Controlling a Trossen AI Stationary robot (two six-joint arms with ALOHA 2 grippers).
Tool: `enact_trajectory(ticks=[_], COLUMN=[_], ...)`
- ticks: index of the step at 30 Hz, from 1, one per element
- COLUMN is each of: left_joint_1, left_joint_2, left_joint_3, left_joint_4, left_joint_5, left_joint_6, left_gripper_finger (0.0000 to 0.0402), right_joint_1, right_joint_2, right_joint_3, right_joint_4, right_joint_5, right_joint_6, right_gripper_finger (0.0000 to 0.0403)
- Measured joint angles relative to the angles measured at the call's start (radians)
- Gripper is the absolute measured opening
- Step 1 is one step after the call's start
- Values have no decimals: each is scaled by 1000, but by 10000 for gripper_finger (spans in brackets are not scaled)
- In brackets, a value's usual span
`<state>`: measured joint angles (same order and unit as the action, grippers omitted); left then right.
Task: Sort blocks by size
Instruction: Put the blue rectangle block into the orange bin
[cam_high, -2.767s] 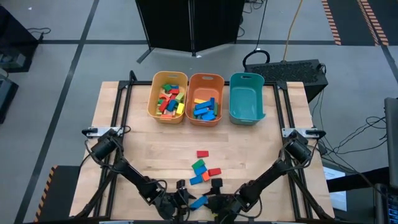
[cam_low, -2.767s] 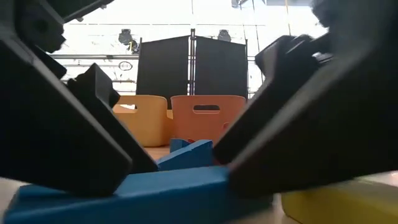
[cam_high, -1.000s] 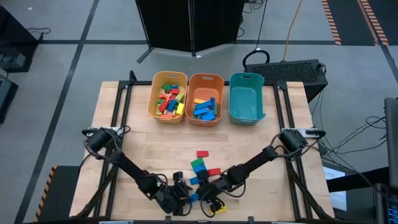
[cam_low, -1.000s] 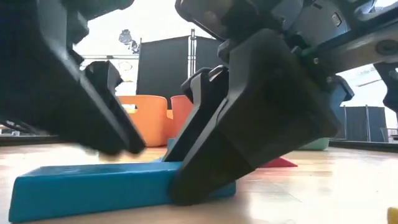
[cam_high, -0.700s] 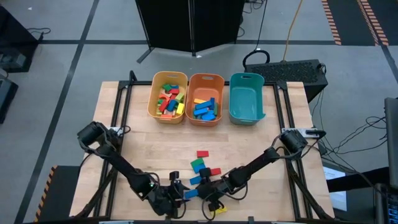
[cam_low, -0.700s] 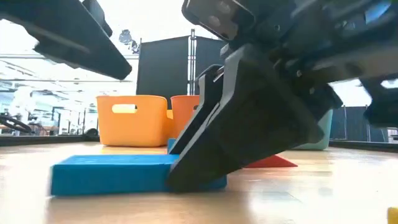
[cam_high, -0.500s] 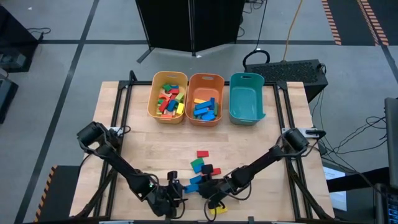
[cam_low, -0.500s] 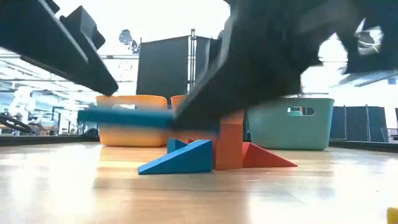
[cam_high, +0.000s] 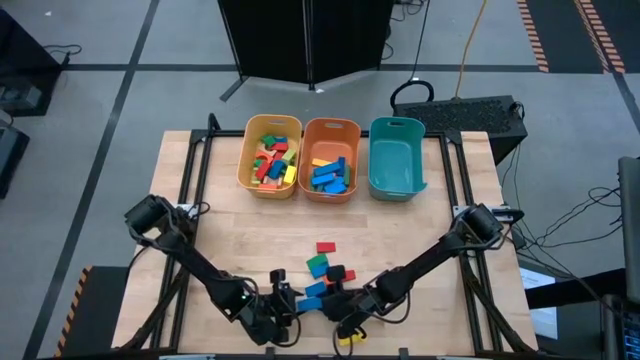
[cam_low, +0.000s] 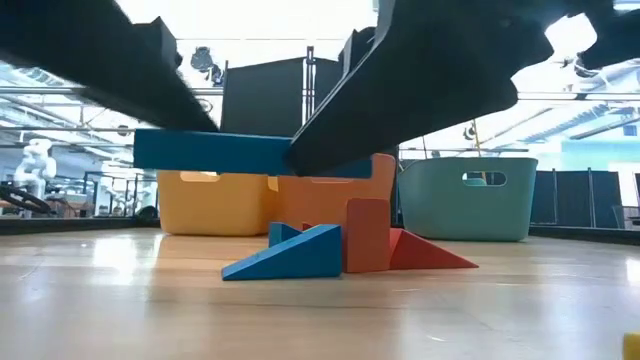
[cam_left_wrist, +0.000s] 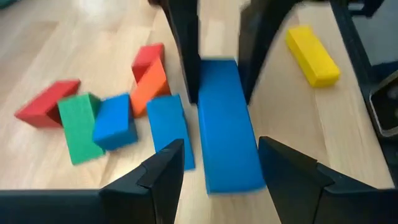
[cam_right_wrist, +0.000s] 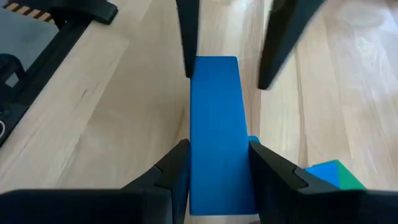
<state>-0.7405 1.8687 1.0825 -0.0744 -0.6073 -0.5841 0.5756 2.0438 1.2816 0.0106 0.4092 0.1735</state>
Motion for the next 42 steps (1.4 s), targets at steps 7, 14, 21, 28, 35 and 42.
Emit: enact_trajectory(ticks=[7, 14, 21, 28, 35, 42], left_joint_1=[18, 29, 28, 32, 47, 46], left_joint_2=[0, 0, 0, 0, 0, -1], left_joint_3=[41, 42, 42, 42, 42, 43], left_joint_4=[2, -19, -13, -9, -11, 6], left_joint_5=[5, 25, 17, -1, 1, 2], left_joint_6=[87, 94, 93, 92, 69, 68], left_gripper_finger=[206, 206, 206, 205, 143, 124], right_joint_1=[9, 14, 16, 16, 14, 16], right_joint_2=[-16, -47, -59, -59, -59, -59], right_joint_3=[0, 1, 1, 1, 1, 1], right_joint_4=[-10, -11, -12, -12, -14, -16], right_joint_5=[37, 82, 87, 88, 91, 79], right_joint_6=[0, 19, 17, 17, 21, 28], right_gripper_finger=[122, 122, 122, 123, 124, 137])
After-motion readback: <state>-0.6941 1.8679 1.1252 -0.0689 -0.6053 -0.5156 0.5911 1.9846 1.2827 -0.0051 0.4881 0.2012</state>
